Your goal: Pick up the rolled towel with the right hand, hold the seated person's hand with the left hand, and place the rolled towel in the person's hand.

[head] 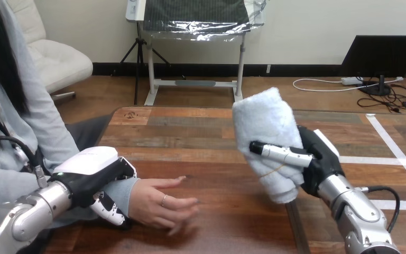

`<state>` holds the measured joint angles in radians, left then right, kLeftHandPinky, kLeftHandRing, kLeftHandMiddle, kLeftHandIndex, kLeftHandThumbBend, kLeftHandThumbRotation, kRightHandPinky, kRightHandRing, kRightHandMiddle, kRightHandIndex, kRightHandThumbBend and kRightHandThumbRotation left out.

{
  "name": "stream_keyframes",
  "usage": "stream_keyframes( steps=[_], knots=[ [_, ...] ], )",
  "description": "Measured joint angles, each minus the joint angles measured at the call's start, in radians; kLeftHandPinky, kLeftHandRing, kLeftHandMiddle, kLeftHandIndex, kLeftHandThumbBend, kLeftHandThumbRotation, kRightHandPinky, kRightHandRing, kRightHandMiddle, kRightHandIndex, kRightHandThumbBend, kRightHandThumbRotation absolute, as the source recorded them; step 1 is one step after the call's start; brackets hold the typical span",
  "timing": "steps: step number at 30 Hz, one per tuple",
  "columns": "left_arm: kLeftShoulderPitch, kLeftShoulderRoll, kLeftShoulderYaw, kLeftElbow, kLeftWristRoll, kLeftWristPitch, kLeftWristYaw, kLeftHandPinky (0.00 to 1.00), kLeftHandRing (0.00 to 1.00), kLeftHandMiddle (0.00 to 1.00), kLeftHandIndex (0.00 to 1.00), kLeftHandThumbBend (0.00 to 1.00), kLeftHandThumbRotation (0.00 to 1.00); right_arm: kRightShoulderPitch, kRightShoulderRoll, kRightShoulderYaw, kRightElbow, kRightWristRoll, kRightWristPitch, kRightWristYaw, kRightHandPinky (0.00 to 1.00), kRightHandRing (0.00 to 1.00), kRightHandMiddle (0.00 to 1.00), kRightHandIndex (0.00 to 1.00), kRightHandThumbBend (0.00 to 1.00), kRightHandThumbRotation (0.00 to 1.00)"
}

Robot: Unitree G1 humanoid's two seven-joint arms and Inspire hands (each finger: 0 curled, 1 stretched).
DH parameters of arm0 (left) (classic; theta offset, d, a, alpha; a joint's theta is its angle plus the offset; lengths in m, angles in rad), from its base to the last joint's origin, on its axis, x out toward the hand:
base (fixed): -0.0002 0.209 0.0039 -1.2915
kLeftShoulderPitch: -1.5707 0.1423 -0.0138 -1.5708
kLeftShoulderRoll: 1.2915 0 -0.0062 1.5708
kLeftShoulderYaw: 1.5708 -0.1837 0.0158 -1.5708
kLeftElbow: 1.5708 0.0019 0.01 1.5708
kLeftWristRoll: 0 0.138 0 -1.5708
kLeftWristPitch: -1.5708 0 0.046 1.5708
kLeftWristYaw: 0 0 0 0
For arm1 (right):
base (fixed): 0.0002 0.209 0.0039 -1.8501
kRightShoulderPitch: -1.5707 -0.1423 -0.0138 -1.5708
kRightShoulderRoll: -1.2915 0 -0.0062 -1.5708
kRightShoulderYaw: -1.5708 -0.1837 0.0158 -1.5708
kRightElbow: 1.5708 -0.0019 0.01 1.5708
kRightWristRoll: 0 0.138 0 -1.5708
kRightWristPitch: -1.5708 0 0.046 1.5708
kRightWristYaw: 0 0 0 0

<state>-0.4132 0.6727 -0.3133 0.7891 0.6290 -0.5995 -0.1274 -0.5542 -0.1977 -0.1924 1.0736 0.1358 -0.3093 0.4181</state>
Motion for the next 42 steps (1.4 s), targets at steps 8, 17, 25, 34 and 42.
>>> stream_keyframes(
  steps=[8,17,25,34,42],
  knots=[
    [0.0,0.0,0.0,-0.006,-0.003,-0.006,-0.004,0.24,0.3,0.37,0.36,0.82,0.0,0.0,0.003,0.008,0.007,-0.017,0.0,-0.006,0.31,0.39,0.47,0.46,0.72,0.0],
    [0.0,0.007,0.001,-0.006,-0.014,-0.029,-0.012,0.25,0.31,0.37,0.37,0.81,0.0,-0.003,0.003,0.027,0.026,-0.041,0.0,-0.032,0.31,0.39,0.47,0.47,0.72,0.0],
    [-0.001,0.011,0.001,-0.006,-0.022,-0.051,-0.012,0.25,0.3,0.36,0.36,0.82,0.0,-0.005,0.003,0.041,0.051,-0.073,0.0,-0.058,0.32,0.39,0.47,0.47,0.73,0.0],
    [-0.005,0.01,0.001,-0.006,-0.026,-0.051,-0.012,0.25,0.3,0.37,0.38,0.83,0.0,-0.01,0.007,0.058,0.079,-0.097,-0.005,-0.076,0.33,0.4,0.48,0.47,0.73,0.0],
    [-0.016,0.006,0.001,-0.007,-0.028,-0.051,-0.011,0.24,0.3,0.36,0.37,0.82,0.0,-0.033,0.009,0.084,0.109,-0.144,-0.039,-0.101,0.33,0.39,0.48,0.48,0.75,0.0]
  ],
)
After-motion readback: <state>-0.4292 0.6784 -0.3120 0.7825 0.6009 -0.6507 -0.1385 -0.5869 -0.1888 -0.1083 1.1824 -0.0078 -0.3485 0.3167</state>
